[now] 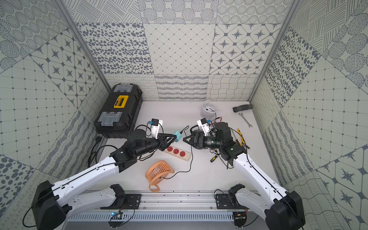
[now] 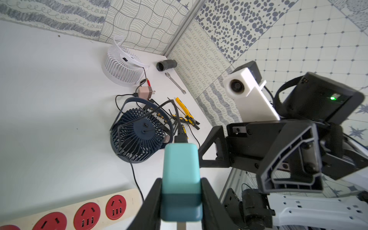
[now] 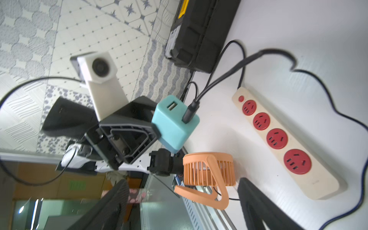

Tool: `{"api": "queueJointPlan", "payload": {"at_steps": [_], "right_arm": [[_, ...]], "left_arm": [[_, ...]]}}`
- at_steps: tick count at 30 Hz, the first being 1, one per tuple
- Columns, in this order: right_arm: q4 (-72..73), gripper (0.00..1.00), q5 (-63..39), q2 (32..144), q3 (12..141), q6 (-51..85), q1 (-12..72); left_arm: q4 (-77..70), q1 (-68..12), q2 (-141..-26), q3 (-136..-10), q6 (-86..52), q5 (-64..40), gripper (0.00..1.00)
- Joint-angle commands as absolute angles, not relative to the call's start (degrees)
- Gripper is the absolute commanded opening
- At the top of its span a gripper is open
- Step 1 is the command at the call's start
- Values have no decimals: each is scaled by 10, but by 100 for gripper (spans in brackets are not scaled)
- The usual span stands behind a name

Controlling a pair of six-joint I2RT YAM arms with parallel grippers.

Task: Plug the desk fan into the power strip
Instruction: Pick up the plug from the center of the board.

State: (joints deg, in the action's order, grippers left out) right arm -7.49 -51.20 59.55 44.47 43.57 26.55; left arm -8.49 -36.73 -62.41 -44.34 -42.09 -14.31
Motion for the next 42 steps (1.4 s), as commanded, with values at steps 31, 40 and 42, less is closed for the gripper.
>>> {"api": "queueJointPlan", "payload": {"at_steps": [31,40,42], "right_arm": [[-105,46,-725,629,502,339,251],[-122,43,-731,635,491,325,268],[-127,45,-725,635,483,322,267]], "left_arm": [[-59,-334,-680,-496,-472,-542,0],[-98,-329,-685,-492,-494,-546,0],[-106,-327,-683,-490,-498,-548,0]]}}
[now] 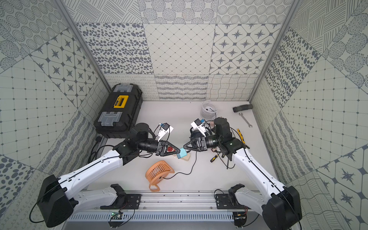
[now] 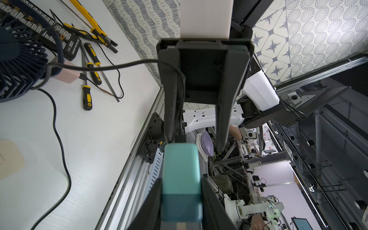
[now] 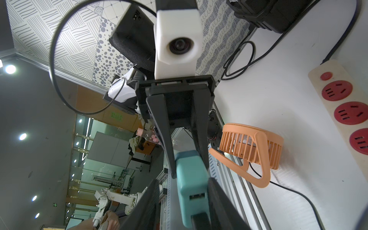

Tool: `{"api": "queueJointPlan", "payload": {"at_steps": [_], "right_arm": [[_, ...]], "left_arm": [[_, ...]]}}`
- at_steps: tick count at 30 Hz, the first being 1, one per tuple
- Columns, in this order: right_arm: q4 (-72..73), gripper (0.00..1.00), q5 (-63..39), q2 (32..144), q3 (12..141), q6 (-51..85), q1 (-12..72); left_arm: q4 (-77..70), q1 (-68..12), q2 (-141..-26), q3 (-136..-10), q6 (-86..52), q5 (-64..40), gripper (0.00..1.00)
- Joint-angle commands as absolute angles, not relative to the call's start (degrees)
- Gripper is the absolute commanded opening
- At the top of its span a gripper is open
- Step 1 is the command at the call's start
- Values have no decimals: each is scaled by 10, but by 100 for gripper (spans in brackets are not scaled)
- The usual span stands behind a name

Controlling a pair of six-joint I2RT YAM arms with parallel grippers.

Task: Plug the desk fan into the power strip
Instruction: Pick up the plug from the center of the board.

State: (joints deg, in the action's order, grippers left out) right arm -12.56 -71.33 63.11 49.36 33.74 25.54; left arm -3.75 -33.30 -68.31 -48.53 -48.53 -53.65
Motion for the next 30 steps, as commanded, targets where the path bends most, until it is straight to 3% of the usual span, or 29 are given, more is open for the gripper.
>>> {"api": "queueJointPlan", "payload": {"at_steps": [1,11,17,21,23,24,27,30], "right_arm": [[-128,45,-723,635,479,321,267],[-134,42,-731,629,483,321,277],[-134,34,-733,626,488,325,281],[-133,17,-722,626,493,326,287],[-133,16,-710,626,492,324,287],[-134,15,-703,627,490,323,287],[-135,14,-679,626,487,318,286],[-149,14,-635,629,486,300,285]], "left_arm": [[-111,-327,-682,-490,-499,-550,0],[-121,-326,-685,-483,-500,-554,0],[-125,-326,-689,-477,-497,-559,0],[-118,-326,-694,-471,-486,-561,0],[-93,-326,-694,-469,-463,-547,0],[-72,-326,-691,-468,-446,-532,8],[15,-323,-681,-474,-389,-462,50],[90,-313,-661,-478,-348,-382,72]]}}
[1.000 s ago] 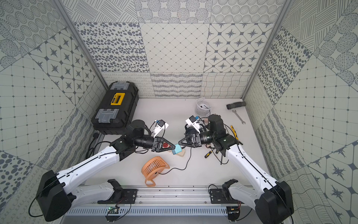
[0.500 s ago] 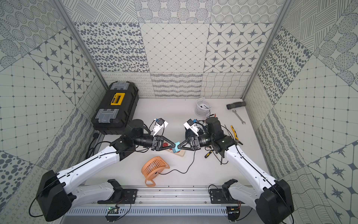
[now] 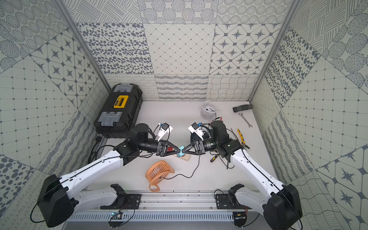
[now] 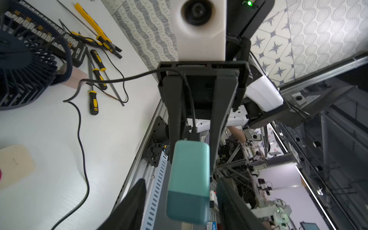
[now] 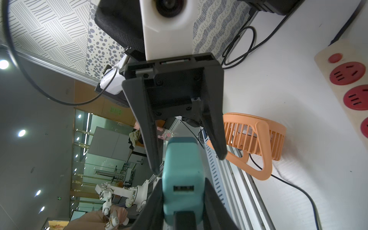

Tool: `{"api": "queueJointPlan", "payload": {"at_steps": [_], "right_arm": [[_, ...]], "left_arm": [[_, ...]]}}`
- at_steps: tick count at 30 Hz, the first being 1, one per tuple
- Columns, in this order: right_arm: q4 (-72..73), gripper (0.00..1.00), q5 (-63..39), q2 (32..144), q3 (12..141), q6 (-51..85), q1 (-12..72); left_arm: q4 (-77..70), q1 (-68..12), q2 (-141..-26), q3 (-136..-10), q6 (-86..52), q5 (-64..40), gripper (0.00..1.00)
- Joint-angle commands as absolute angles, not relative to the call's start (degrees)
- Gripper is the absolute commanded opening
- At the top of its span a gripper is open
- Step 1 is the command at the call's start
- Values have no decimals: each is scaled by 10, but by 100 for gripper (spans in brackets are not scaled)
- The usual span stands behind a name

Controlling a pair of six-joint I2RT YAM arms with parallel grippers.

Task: Plug the desk fan into the power strip
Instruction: Pick up the plug from the center of the board, then insert the plug into the socket.

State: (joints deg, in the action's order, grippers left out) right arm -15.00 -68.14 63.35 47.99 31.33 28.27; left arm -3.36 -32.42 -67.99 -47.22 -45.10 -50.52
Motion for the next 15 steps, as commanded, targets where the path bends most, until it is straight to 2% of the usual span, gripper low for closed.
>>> {"api": "queueJointPlan", "payload": {"at_steps": [1,4,8,11,15], "right_arm": [[-166,14,-612,631,490,285,286],[-271,14,-517,650,522,212,290],[-392,14,-339,699,579,136,320],[-437,15,-215,747,622,111,360],[-458,16,-106,809,678,88,405]], "left_arm": [[105,-308,-654,-477,-341,-363,75],[133,-282,-632,-467,-334,-325,79],[156,-233,-627,-447,-330,-317,80],[167,-198,-648,-434,-323,-320,80],[162,-164,-697,-432,-316,-340,77]]}}
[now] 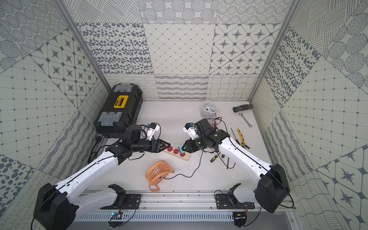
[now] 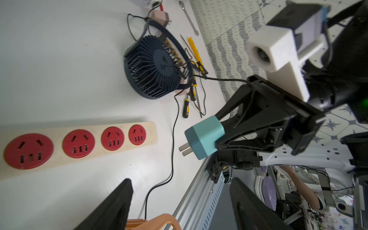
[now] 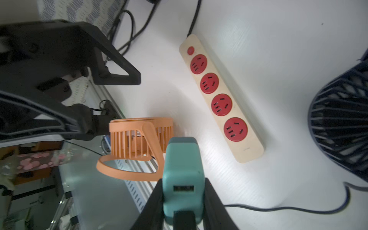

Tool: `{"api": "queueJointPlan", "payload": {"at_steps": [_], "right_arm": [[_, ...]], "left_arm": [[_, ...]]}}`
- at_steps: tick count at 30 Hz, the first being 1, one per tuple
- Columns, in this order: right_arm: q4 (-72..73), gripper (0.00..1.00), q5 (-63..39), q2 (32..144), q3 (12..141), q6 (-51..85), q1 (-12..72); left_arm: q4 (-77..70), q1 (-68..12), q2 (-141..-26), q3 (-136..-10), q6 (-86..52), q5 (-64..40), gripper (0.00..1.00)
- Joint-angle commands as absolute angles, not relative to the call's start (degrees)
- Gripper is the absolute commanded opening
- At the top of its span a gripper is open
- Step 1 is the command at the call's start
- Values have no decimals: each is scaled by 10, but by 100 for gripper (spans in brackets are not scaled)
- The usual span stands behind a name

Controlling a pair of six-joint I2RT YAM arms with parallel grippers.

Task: Plug the desk fan into the power strip
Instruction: Insert the plug into the socket.

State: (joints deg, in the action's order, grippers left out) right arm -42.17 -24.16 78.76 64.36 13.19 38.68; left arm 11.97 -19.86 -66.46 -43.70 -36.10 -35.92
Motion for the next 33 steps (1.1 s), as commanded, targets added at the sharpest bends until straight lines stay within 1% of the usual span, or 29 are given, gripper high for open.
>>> {"api": "queueJointPlan", "payload": {"at_steps": [1,4,9,16,19,27,30,33], "right_arm": [[-459,16,-82,828,695,79,414],[-459,17,-61,868,725,59,432],[-459,17,-64,928,760,23,449],[-449,18,-111,973,784,-40,452],[-448,19,-106,988,790,-53,453],[-447,19,-70,992,792,-43,451],[-446,19,-60,994,798,-25,451],[-445,19,-50,1001,807,-7,451]], "left_arm": [[160,-160,-710,-434,-312,-346,76],[168,-154,-753,-445,-297,-345,75],[175,-147,-816,-458,-306,-348,72],[152,-147,-888,-457,-329,-346,68],[123,-147,-917,-454,-345,-345,65],[-35,-174,-999,-474,-413,-373,51],[-87,-183,-1030,-489,-432,-387,48],[-122,-184,-1040,-494,-434,-384,48]]}}
